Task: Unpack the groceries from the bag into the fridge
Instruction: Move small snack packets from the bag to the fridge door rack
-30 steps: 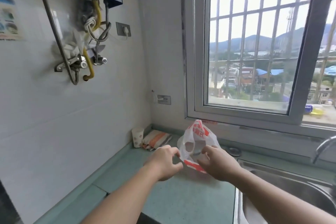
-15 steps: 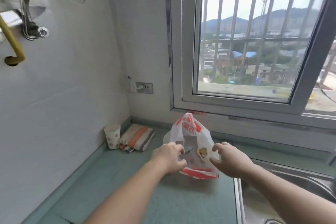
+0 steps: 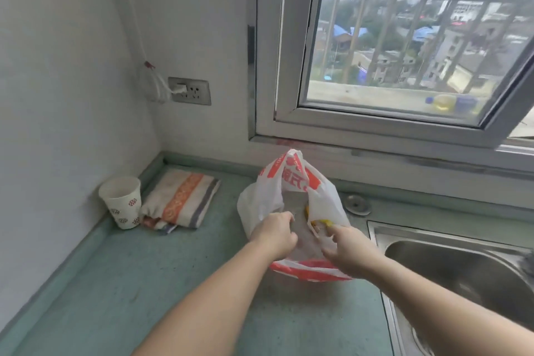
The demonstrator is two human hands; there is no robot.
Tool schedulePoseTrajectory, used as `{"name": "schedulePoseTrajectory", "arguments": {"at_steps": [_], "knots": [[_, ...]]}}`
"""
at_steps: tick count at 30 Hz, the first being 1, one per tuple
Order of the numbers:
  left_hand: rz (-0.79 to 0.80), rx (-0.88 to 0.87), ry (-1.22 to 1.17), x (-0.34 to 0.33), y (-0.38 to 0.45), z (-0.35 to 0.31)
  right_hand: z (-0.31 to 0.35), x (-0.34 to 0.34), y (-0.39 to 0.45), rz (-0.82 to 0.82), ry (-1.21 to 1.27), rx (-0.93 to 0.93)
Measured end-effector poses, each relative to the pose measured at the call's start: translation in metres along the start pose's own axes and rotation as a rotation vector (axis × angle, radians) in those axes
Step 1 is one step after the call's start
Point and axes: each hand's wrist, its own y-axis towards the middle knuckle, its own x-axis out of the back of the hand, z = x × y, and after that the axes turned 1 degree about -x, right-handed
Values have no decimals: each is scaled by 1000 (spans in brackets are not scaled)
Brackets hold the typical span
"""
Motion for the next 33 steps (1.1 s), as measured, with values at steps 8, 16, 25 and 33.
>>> {"name": "schedulePoseTrajectory", "arguments": {"at_steps": [8,16,25,33], "knots": [[123,84,-50,-52,60,23,1,-59,60,131,160,18],[176,137,210,-53,106,48,-29,-76,117,-1,95,-38],[12,48,135,-67,124,51,-56,-70,162,-18,186,-101],[-15,100,116,-80,137,49,-46,-90,176,-19,118,-53]]}}
